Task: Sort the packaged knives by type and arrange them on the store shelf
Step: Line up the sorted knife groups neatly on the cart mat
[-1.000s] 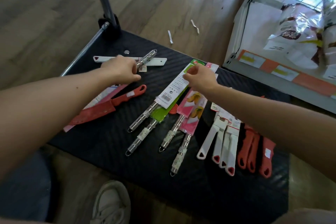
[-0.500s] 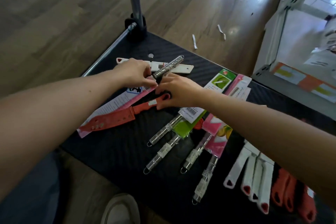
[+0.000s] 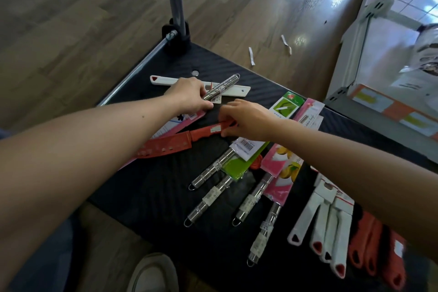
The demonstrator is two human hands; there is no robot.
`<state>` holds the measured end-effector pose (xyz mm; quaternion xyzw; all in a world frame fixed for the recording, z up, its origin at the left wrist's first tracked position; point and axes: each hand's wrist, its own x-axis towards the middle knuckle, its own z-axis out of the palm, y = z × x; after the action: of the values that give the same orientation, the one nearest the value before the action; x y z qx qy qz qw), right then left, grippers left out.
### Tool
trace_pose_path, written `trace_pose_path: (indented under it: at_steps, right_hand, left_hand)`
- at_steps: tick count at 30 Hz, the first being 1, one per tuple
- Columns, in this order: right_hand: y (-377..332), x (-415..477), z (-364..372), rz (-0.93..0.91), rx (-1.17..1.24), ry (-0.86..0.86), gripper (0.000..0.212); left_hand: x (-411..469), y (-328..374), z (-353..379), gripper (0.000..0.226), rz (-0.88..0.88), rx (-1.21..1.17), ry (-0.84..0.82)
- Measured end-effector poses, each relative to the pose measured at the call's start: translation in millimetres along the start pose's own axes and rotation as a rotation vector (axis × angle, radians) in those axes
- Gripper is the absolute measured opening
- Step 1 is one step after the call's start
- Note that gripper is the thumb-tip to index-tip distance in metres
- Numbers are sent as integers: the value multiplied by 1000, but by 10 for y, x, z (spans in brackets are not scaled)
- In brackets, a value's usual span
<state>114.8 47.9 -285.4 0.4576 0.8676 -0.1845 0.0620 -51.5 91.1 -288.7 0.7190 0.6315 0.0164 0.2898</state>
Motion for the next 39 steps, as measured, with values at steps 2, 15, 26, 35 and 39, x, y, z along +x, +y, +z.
trace_pose_path:
  at_steps: [2,15,26,35,39]
  right_hand:
    - [56,-64,-86,55,50,15,30]
    - [686,-987,-386,264,97,125,18]
    - [868,-1913,-269,801,322,245,17]
    - [737,-2290,-9,1147,818,408,13]
    - [607,-2376,171,1213,1045,433,16]
  left_hand:
    - [21,78,-10,35,2,28,-16]
    - [-41,670,-138,30,353,142,62]
    - [-203,1183,-69,31,1016,425,180]
    - [-418,1522,210,53,1575,695,147]
    - [-481,1590,338,61,1706,773,55]
